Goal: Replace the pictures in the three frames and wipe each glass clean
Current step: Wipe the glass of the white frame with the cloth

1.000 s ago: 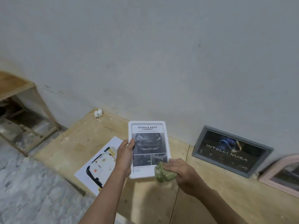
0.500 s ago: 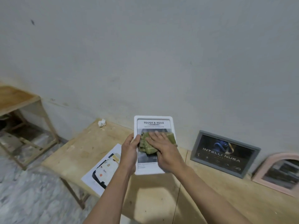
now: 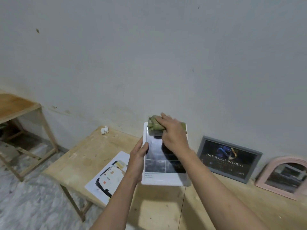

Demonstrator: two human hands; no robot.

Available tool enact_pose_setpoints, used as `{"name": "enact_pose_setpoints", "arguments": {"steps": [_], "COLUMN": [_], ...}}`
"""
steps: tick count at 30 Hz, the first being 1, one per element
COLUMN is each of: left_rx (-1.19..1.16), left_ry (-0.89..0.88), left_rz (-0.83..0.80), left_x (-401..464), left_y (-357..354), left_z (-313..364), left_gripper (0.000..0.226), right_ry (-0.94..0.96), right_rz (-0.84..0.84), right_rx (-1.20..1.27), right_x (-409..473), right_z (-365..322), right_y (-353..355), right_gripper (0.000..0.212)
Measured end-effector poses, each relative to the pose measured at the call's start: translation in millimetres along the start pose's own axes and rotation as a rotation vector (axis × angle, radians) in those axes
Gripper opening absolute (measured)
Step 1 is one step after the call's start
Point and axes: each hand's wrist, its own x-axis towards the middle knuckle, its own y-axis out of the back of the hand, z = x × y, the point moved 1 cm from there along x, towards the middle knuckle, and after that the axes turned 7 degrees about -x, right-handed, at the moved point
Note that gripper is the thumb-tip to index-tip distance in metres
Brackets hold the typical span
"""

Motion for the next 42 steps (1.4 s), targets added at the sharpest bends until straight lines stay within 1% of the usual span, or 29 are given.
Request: {"name": "enact_pose_setpoints", "arguments": {"steps": [2, 6, 8, 9, 10, 11, 12, 13, 14, 15, 16, 17, 19, 20, 21, 23, 24, 28, 29, 31, 33, 34, 35, 36, 38, 39, 40, 41, 42], "left_rx": [-0.068, -0.286, -0.224, -0.161, -0.092, -0.038, -0.004, 0.018, 0.045, 0.078, 0.107, 0.138, 0.147, 0.120, 0.090, 0.034, 0.021, -0.056, -0.056, 0.001, 0.095, 0.121, 0.145, 0.159, 0.166, 0.159, 0.150, 0.130, 0.111], "left_ry": [-0.057, -0.032, -0.074, -0.109, -0.141, -0.166, -0.168, -0.166, -0.158, -0.154, -0.145, -0.143, -0.142, -0.123, -0.105, -0.098, -0.108, -0.077, -0.068, -0.067, -0.087, -0.089, -0.094, -0.092, -0.083, -0.081, -0.075, -0.076, -0.088], "left_rz": [0.080, 0.212, 0.260, 0.265, 0.260, 0.254, 0.246, 0.237, 0.228, 0.199, 0.175, 0.167, 0.132, 0.103, 0.088, 0.096, 0.123, 0.214, 0.233, 0.274, 0.295, 0.292, 0.286, 0.270, 0.214, 0.192, 0.174, 0.147, 0.120], "left_x": [0.1, 13.3, 20.9, 20.5, 17.7, 15.5, 13.4, 10.0, 8.0, 6.5, 6.7, 7.9, 10.1, 9.1, 7.6, 7.5, 8.9, 15.9, 16.7, 19.5, 18.4, 16.5, 15.5, 14.2, 13.2, 12.8, 12.8, 11.2, 9.2], "left_y": [-4.8, 18.9, 36.2, 39.9, 41.4, 41.9, 40.7, 38.4, 37.2, 34.2, 31.4, 28.1, 17.2, 9.2, 3.1, -4.2, -3.5, 19.9, 24.9, 32.8, 34.5, 32.9, 31.5, 29.1, 21.8, 15.2, 9.3, 2.5, -4.1], "left_z": [10.5, 34.7, 43.0, 47.3, 52.6, 55.3, 56.8, 58.4, 57.4, 55.4, 53.0, 49.6, 41.8, 38.5, 36.1, 36.5, 37.7, 37.7, 36.8, 34.4, 33.1, 33.8, 34.1, 34.0, 33.1, 33.9, 34.3, 35.0, 37.2], "left_gripper": [0.036, 0.036, 0.036, 0.032, 0.029, 0.028, 0.028, 0.031, 0.032, 0.033, 0.033, 0.034, 0.035, 0.034, 0.036, 0.037, 0.033, 0.029, 0.028, 0.025, 0.022, 0.022, 0.023, 0.024, 0.021, 0.019, 0.019, 0.021, 0.024], "right_ry": [0.144, 0.321, 0.416, 0.418, 0.414, 0.355, 0.253, 0.111, -0.023, -0.126, -0.174, -0.188, -0.137, -0.080, -0.006, 0.150, 0.202, 0.226, 0.260, 0.295, 0.262, 0.226, 0.188, 0.141, 0.101, 0.134, 0.211, 0.320, 0.428], "right_rz": [-0.058, -0.086, -0.132, -0.214, -0.312, -0.434, -0.559, -0.653, -0.679, -0.611, -0.468, -0.294, 0.016, 0.094, 0.101, 0.010, -0.037, -0.147, -0.220, -0.427, -0.641, -0.700, -0.704, -0.627, -0.279, -0.117, -0.020, 0.003, -0.012], "right_rx": [-0.137, -0.129, -0.085, -0.041, 0.031, 0.118, 0.236, 0.382, 0.537, 0.639, 0.656, 0.601, 0.396, 0.300, 0.200, 0.028, 0.013, 0.189, 0.208, 0.268, 0.310, 0.334, 0.363, 0.389, 0.326, 0.250, 0.174, 0.091, 0.013], "right_x": [1.1, -45.0, -65.5, -72.8, -78.1, -80.5, -78.8, -73.1, -62.6, -48.9, -32.0, -15.4, 15.4, 27.6, 34.8, 35.1, 27.2, -27.9, -40.2, -59.3, -66.7, -64.6, -58.0, -46.1, -13.4, 3.3, 17.6, 27.7, 35.0], "right_z": [-8.6, -26.6, -25.0, -19.8, -17.9, -13.3, -9.0, -7.0, -4.4, -3.4, -2.2, -2.3, -9.9, -16.2, -20.9, -25.2, -23.3, -16.0, -14.2, -6.1, 2.1, 5.4, 6.0, 5.4, -0.8, -5.6, -10.7, -15.6, -18.9], "right_y": [-20.2, -55.9, -64.0, -64.7, -60.4, -53.2, -44.2, -33.5, -23.6, -13.6, -5.0, 2.4, 10.8, 12.2, 8.3, -9.2, -21.9, -51.5, -55.4, -59.8, -45.6, -34.6, -23.0, -13.0, 2.7, 6.3, 5.6, 2.2, -2.7], "right_gripper": [0.066, 0.062, 0.061, 0.062, 0.064, 0.065, 0.063, 0.058, 0.054, 0.053, 0.055, 0.057, 0.058, 0.059, 0.061, 0.067, 0.067, 0.066, 0.065, 0.060, 0.054, 0.054, 0.055, 0.056, 0.059, 0.060, 0.060, 0.058, 0.055]}}
